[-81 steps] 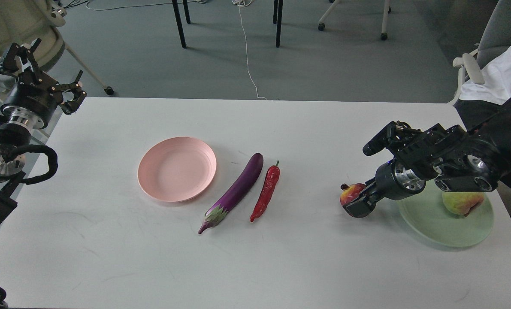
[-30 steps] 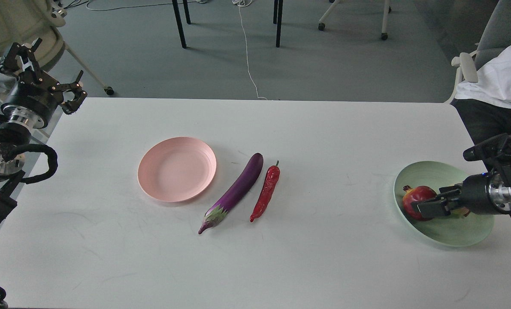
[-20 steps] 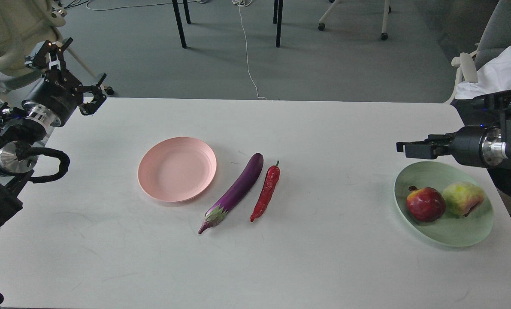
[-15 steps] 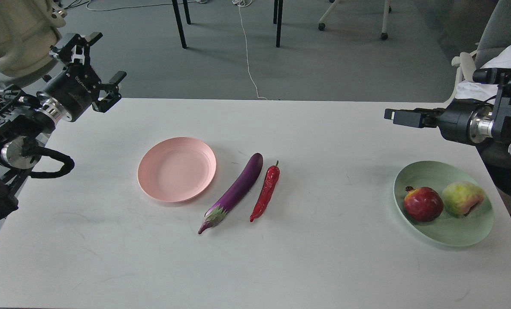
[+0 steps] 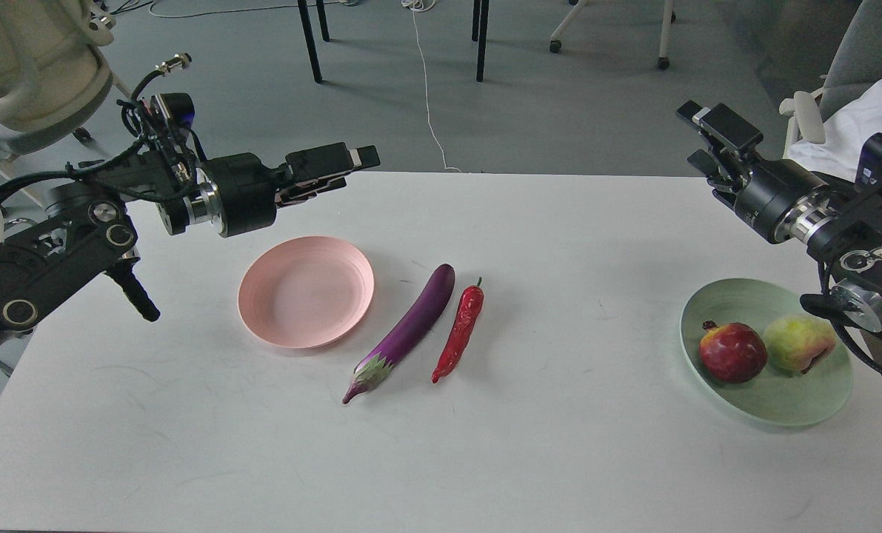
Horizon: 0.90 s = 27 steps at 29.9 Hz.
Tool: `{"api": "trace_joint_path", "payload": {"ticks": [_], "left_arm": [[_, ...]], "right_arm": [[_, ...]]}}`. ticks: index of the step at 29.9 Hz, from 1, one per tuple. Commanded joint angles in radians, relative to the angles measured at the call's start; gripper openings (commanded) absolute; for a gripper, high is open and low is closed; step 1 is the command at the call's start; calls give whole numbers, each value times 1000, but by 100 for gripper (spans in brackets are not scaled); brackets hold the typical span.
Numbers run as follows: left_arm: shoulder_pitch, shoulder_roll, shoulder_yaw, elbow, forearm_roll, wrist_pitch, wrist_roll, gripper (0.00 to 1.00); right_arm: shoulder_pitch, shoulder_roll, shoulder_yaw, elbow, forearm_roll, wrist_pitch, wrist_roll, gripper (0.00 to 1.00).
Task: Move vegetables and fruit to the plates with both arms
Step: 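Reach the left gripper down to the purple eggplant and grasp it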
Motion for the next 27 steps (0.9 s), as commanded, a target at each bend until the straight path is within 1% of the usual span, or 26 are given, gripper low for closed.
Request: {"api": "trace_joint_path", "payload": {"ticks": [1, 4, 6, 8, 10, 12, 16, 20, 23, 25, 27], "left_arm": [[-7, -8, 47, -70, 137, 0, 4, 98], [-5, -25, 73, -74, 285, 0, 22, 98], [-8, -68, 96, -74, 397, 0, 34, 98], [-19, -120, 115, -76, 485, 0, 34, 98], [-24, -166, 138, -74, 562, 0, 36, 98], [-24, -188, 156, -71, 628, 0, 36, 98], [-21, -220, 198, -56, 769, 0, 39, 96], [-13, -228, 233, -27, 781, 0, 42, 93], [-13, -252, 276, 41, 783, 0, 42, 92], [-13, -280, 290, 102, 784, 28, 43, 92], [-13, -291, 288, 136, 784, 48, 43, 92]], "right_arm": [[-64, 2, 62, -3, 34, 5, 57, 98], [-83, 9, 71, -21, 187, 14, 57, 98], [-84, 25, 72, -40, 326, 16, 57, 98], [-83, 46, 72, -67, 455, 28, 57, 99], [-83, 57, 74, -83, 563, 62, 57, 99], [-86, 54, 91, -89, 637, 109, 57, 99], [-132, 51, 131, -87, 671, 151, 57, 99], [-171, 52, 161, -80, 672, 152, 57, 99], [-211, 55, 197, -73, 677, 160, 57, 99], [-239, 58, 229, -70, 678, 190, 57, 99], [-263, 61, 270, -66, 678, 221, 57, 99]]}}
